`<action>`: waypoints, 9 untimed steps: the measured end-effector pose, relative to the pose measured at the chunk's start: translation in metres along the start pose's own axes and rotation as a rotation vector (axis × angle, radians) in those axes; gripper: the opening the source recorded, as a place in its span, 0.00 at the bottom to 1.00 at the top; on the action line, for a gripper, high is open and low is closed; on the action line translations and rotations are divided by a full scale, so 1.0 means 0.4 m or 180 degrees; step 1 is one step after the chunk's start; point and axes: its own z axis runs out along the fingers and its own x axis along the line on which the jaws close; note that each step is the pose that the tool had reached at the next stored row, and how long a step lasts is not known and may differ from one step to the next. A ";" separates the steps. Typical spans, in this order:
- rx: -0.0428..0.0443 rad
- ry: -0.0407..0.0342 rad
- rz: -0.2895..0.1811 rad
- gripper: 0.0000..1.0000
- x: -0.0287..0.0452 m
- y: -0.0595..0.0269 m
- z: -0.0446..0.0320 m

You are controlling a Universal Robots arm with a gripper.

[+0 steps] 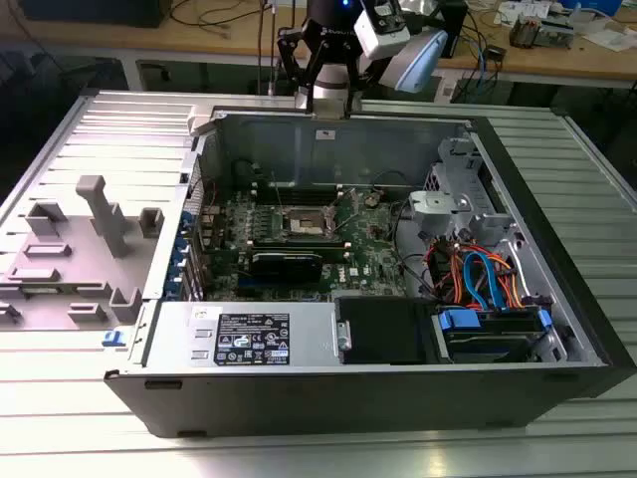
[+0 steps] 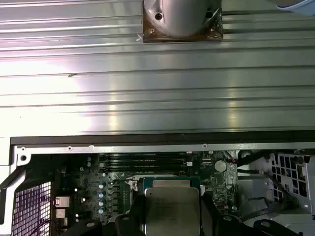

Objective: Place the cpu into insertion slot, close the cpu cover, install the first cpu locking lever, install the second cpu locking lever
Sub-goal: 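Place the cpu into insertion slot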

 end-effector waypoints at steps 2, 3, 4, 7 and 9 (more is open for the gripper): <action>0.0000 0.0000 0.0000 0.54 0.000 0.000 0.000; 0.0000 0.0000 0.0000 0.54 0.000 0.000 0.000; 0.0000 0.0000 0.0000 0.54 0.000 0.000 0.000; 0.0000 -0.0001 0.0007 0.54 0.000 0.000 0.000; 0.0001 -0.0005 0.0057 0.54 -0.001 0.000 0.000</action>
